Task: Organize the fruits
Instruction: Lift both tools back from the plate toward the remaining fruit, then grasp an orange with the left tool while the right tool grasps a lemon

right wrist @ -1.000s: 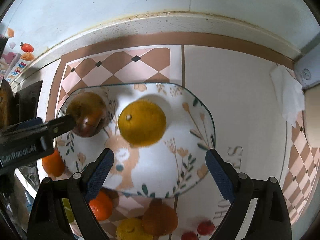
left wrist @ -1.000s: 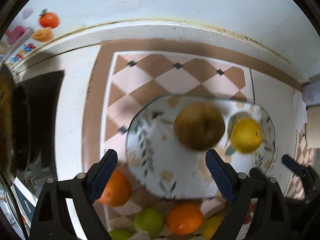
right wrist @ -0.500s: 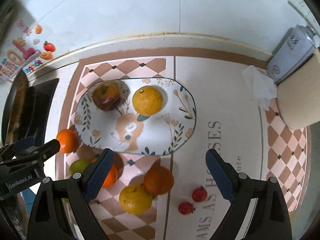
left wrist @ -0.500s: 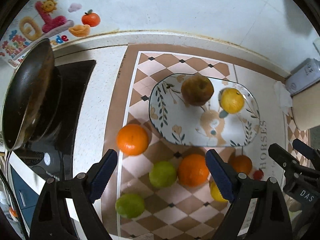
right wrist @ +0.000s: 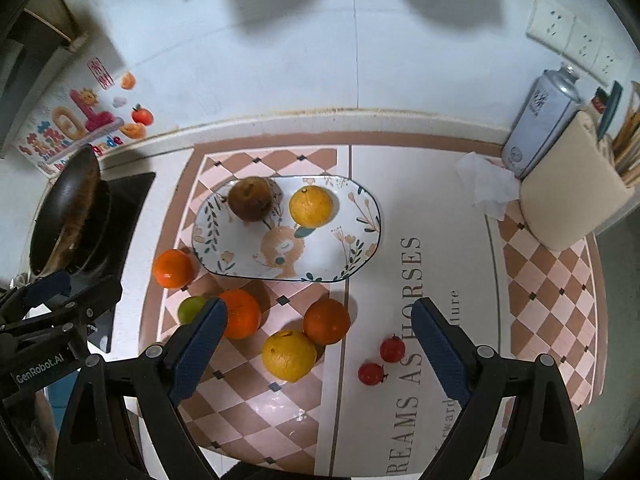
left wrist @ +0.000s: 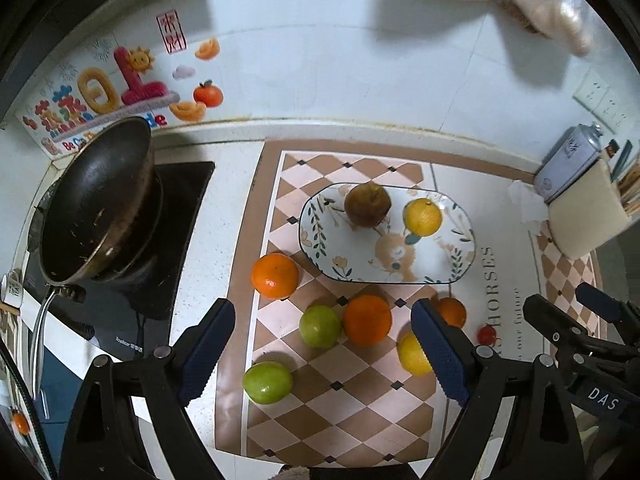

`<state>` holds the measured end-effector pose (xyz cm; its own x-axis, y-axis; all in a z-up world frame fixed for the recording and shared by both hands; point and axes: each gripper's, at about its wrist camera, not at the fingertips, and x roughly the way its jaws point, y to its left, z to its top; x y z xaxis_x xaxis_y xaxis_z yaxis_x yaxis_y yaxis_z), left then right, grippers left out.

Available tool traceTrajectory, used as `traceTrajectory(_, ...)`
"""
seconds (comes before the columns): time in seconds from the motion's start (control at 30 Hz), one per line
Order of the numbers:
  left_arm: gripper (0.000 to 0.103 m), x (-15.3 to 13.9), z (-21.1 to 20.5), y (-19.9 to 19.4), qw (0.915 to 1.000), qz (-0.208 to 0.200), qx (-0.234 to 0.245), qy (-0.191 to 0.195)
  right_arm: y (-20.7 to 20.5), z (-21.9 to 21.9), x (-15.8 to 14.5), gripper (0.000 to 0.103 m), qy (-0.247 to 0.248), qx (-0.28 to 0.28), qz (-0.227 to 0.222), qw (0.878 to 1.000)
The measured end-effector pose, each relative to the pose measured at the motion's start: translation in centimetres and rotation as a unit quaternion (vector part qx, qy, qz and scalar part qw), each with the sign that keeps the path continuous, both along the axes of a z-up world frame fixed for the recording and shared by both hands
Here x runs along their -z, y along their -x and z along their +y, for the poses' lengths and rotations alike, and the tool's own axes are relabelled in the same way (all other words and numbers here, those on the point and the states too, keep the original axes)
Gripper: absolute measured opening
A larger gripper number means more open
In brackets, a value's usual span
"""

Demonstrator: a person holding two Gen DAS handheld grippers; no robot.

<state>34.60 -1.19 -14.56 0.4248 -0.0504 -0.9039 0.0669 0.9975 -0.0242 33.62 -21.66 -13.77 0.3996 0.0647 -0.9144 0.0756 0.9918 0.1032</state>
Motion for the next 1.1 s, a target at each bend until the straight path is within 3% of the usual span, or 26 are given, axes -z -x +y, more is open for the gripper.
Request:
traceTrajectory(0.27, 0.09, -1.8, 0.0, 2.1, 0.9996, -0.027, 0.004, 0.0, 2.5, 0.5, -2.8, 0.095, -0.02, 0.004, -0.026, 0.999)
traceTrajectory(0.43, 0.092, -1.1, 1.0, 1.9, 0.9991, -0.034, -0.014, -0.021, 2.7, 0.7, -1.9, 0.095, -0.045, 0.014, -0.024, 0.999)
traceTrajectory(0.47, 0.102, -0.5, 1.4, 1.6, 0.9988, -0.031, -0.021, -0.029, 2.6, 0.7, -0.6, 0.095, -0.052, 0.016, -0.01, 0.998)
traceTrajectory(0.73, 0.103, 6.8, 4.4, -0.6, 0.9951, 0.055, -0.051, -0.065, 0.4, 1.4, 13.4, 0.095, -0.115, 0.029, 0.12, 0.986)
traceTrajectory(0.83, 0.103, 9.2, 4.4, -1.4, 0.9928, 0.085, -0.052, -0.068, -0.1, 2.0, 17.0, 0.093, -0.117, 0.034, 0.145, 0.982)
traceTrajectory(0.97, 0.103, 11.1, 2.6, -2.5, 0.9921, 0.105, -0.028, -0.063, -0.6, 3.1, 19.7, 0.082, -0.109, 0.02, 0.164, 0.98)
traceTrajectory(1.03, 0.103, 11.9, 0.8, -3.3, 0.9917, 0.113, 0.002, -0.062, -0.4, 3.5, 20.6, 0.066, -0.09, 0.009, 0.163, 0.983)
traceTrajectory(1.1, 0.103, 12.7, -1.3, -4.1, 0.9892, 0.121, 0.037, -0.074, -0.1, 3.2, 20.5, 0.066, -0.092, 0.006, 0.161, 0.983)
